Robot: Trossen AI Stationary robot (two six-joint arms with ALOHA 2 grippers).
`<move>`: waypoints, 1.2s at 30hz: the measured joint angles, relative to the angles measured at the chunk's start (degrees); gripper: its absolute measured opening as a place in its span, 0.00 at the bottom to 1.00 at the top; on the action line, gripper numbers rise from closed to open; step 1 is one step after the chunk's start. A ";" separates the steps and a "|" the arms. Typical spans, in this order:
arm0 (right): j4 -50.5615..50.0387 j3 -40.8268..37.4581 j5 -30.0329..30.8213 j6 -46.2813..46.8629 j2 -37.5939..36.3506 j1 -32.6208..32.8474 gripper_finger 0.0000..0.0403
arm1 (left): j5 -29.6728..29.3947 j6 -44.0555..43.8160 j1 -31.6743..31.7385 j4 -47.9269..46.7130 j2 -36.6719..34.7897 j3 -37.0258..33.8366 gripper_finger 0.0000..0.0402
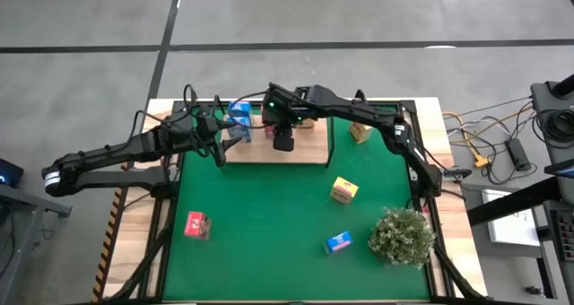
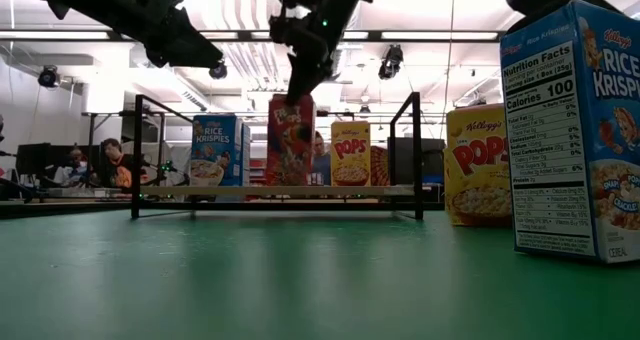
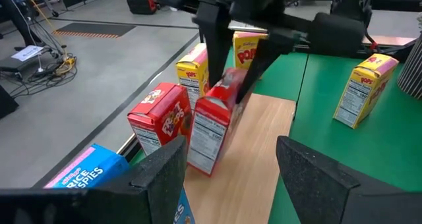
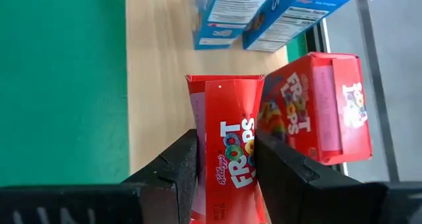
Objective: Stack cereal on shelf
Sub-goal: Put the top red cereal box on the shelf aligned with the other red cereal box
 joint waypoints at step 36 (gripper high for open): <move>2.17 -0.04 -8.03 -2.11 2.54 -1.85 0.32 | 0.00 0.00 -0.01 -0.04 -0.02 0.00 0.54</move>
